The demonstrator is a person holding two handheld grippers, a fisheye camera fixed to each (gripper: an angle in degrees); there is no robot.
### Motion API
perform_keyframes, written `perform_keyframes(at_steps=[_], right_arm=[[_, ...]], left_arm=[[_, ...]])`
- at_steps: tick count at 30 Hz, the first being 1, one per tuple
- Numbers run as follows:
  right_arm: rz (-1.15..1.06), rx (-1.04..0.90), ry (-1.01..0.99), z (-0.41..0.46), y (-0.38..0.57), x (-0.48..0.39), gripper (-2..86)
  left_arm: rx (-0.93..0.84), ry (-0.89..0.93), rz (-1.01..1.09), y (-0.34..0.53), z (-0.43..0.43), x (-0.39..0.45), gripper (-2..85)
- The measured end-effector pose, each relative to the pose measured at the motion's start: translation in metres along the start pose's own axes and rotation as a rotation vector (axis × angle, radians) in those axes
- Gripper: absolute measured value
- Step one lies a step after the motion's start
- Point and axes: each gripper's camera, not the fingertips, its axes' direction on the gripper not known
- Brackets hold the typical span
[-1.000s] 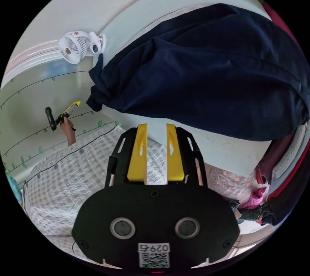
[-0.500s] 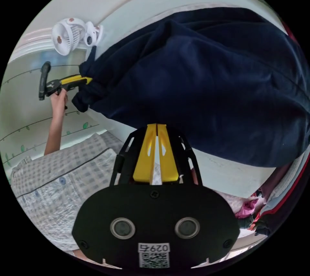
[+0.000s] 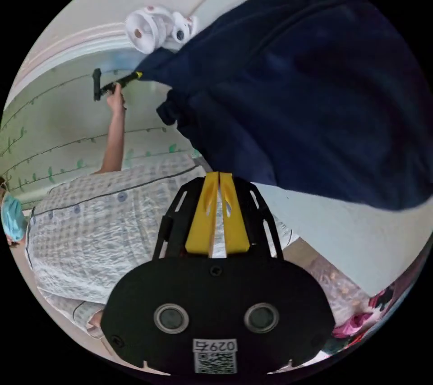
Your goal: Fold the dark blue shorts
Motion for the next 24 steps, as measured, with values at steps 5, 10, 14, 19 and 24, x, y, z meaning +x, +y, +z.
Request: perform_keyframes(at_steps=[5, 10, 14, 19, 24], right_arm=[[0.209, 0.298, 0.231, -0.096, 0.045, 0.016, 10.6], [0.228, 0.286, 0.505, -0.164, 0.029, 0.024, 13.9], [0.083, 0.056, 0.681, -0.185, -0.024, 0.019, 16.9], [-0.187, -0.217, 0.738, -0.189, -0.110, 0.014, 20.2], [-0.164, -0.433, 0.478, -0.177, -0.171, 0.047, 14.0]], left_arm=[[0.011, 0.009, 0.046, 0.058, -0.001, 0.029, 8.8], [-0.036, 0.166, 0.246, 0.096, 0.012, 0.112, 9.8], [-0.090, 0.259, 0.435, 0.104, 0.014, 0.176, 8.3], [-0.109, 0.244, 0.478, 0.110, 0.014, 0.202, 2.8], [-0.237, 0.380, 0.382, 0.121, 0.042, 0.176, 4.1]])
